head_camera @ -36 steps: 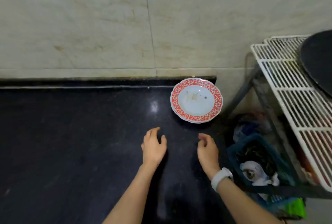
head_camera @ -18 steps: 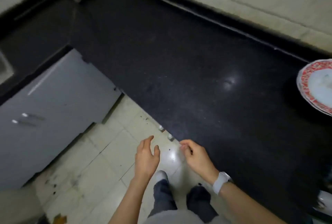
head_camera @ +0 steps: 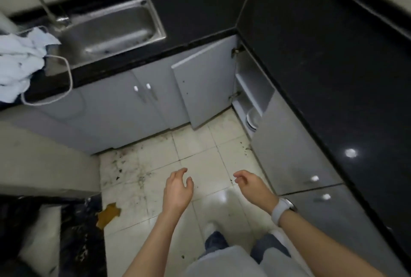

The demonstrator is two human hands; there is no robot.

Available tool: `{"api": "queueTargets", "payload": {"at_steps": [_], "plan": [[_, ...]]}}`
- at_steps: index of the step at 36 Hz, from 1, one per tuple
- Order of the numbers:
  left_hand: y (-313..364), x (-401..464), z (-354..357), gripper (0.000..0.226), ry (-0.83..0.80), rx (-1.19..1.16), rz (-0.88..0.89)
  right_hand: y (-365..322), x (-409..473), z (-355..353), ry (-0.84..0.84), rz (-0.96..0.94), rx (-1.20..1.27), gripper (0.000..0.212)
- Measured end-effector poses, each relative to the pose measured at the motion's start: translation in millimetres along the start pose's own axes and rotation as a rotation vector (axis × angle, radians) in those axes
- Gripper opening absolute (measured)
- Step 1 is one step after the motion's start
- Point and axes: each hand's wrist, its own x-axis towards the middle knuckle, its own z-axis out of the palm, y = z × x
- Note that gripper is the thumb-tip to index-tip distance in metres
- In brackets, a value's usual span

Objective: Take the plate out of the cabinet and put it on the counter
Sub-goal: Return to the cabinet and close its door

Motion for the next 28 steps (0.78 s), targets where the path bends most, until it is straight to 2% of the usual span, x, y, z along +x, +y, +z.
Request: {"api": "queueTargets", "payload": {"at_steps": [11,18,24,28], "plan": [[-6,128,-74,0.038,0.075,-0.067,0.027,-115,122,13,-0.016,-0.102,-0.111,0.031],[18,225,-104,0.038,0.108,-0.056,0.058,-186,233,-10,0.078,-0.236,-0.15,0.031],[49,309,-126,0.036,0.063,0.04,0.056,-247,334,-40,0.182,-0.289,-0.292,0.041],[63,348,-136,0.043,0.041,0.092,0.098,-269,384,-53,0.167,-0.324,-0.465,0.054]]}}
